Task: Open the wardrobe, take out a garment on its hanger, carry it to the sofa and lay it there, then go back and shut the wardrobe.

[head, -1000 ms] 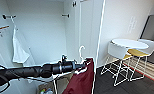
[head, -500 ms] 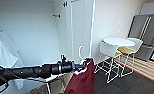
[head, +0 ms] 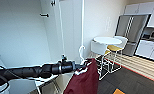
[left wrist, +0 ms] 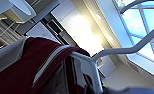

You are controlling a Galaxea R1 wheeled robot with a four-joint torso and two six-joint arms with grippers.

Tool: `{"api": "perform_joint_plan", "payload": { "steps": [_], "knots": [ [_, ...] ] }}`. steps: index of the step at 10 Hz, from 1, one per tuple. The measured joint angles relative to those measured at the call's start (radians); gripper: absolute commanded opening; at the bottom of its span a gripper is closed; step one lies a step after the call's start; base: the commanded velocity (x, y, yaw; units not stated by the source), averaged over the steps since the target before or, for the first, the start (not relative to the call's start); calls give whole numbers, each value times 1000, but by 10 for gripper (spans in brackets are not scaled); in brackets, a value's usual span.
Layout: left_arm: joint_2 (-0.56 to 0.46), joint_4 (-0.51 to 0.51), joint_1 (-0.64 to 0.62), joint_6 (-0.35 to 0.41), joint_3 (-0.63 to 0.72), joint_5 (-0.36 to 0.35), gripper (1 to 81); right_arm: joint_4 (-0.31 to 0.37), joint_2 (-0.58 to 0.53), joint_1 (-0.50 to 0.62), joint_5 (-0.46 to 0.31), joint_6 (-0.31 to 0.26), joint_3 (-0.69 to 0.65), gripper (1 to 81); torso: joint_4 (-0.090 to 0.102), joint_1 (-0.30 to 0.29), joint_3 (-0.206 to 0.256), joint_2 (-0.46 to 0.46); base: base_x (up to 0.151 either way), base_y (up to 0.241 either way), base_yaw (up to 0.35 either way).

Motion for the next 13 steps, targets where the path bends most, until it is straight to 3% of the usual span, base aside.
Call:
{"api": "perform_joint_plan", "payload": {
  "steps": [13],
  "knots": [
    [-9,4,3,7,35,-1,10,0,5,-4,1,0,-1,811,0,-1,0,0,0,0,-241]
  ]
}}
